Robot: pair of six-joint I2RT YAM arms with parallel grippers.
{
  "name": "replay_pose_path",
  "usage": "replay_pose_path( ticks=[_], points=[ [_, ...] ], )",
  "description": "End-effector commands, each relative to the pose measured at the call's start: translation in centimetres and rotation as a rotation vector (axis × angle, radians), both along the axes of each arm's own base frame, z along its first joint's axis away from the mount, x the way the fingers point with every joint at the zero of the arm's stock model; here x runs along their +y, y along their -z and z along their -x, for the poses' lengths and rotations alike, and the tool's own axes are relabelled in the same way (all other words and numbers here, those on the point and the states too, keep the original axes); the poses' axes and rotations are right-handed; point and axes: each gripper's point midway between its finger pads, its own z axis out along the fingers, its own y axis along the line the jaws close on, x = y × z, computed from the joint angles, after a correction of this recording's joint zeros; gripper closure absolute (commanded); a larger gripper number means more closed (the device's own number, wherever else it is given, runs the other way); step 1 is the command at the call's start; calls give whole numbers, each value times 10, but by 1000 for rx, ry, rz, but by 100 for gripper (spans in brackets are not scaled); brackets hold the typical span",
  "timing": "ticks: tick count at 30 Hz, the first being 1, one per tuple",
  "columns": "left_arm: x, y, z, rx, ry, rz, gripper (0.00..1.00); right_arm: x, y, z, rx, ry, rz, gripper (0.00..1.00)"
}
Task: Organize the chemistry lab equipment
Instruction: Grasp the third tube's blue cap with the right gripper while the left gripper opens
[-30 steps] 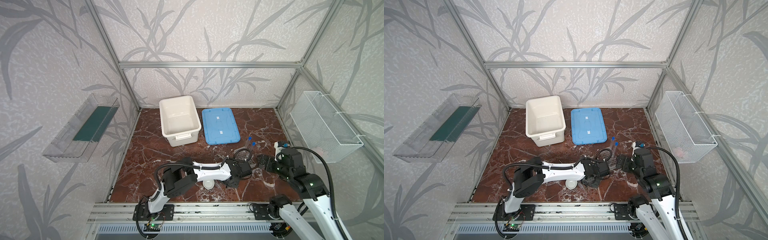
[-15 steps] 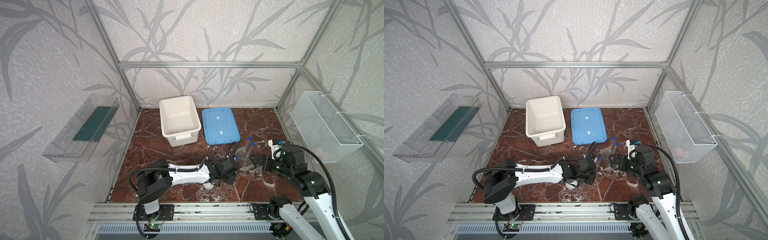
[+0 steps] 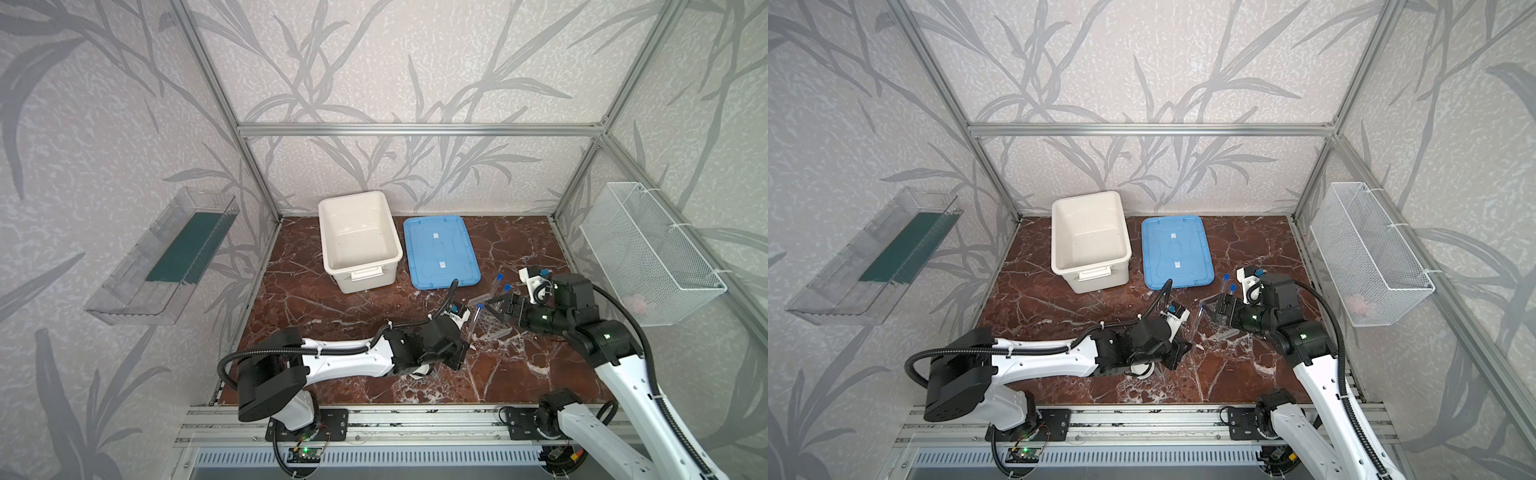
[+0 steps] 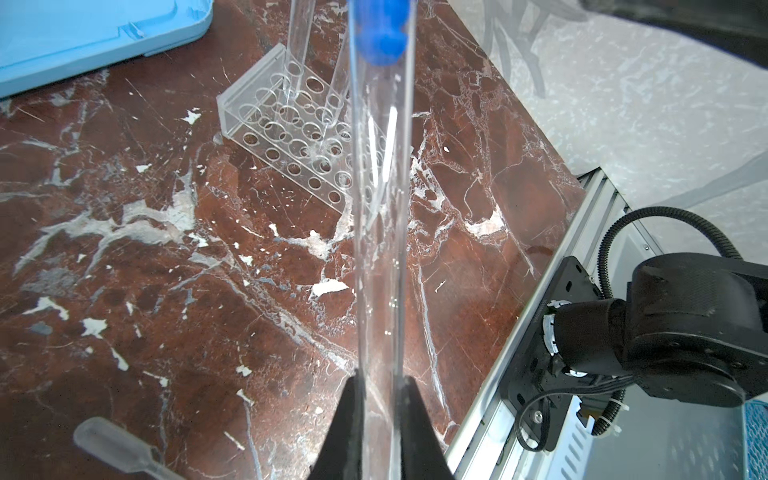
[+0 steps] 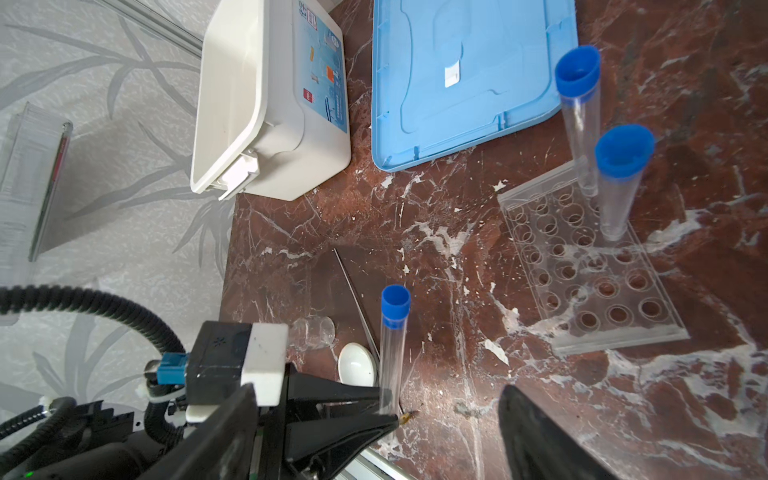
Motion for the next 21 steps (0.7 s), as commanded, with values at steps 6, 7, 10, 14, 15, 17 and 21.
replay_pose_path(
  ticks=[6, 7, 10, 14, 15, 17, 21],
  points=[
    [-1, -22, -1, -59, 10, 59, 89, 27, 11, -14, 7, -62, -6, 29],
    [-1, -22, -1, -57, 9, 64, 89, 30, 14, -16, 11, -66, 4, 31],
    [1, -24, -1, -60, 1, 76, 89, 33, 20, -18, 13, -65, 22, 36],
    [2, -24, 0, -52, -1, 89, 89, 34, 24, -21, 13, -57, 17, 45],
    [1, -24, 1, -48, -1, 96, 89, 34, 26, -22, 18, -58, 18, 47],
    [1, -22, 1, -44, -1, 100, 89, 35, 30, -25, 20, -56, 19, 49],
    [-1, -20, 0, -37, -6, 110, 89, 35, 30, -31, 9, -54, 31, 53]
  ],
)
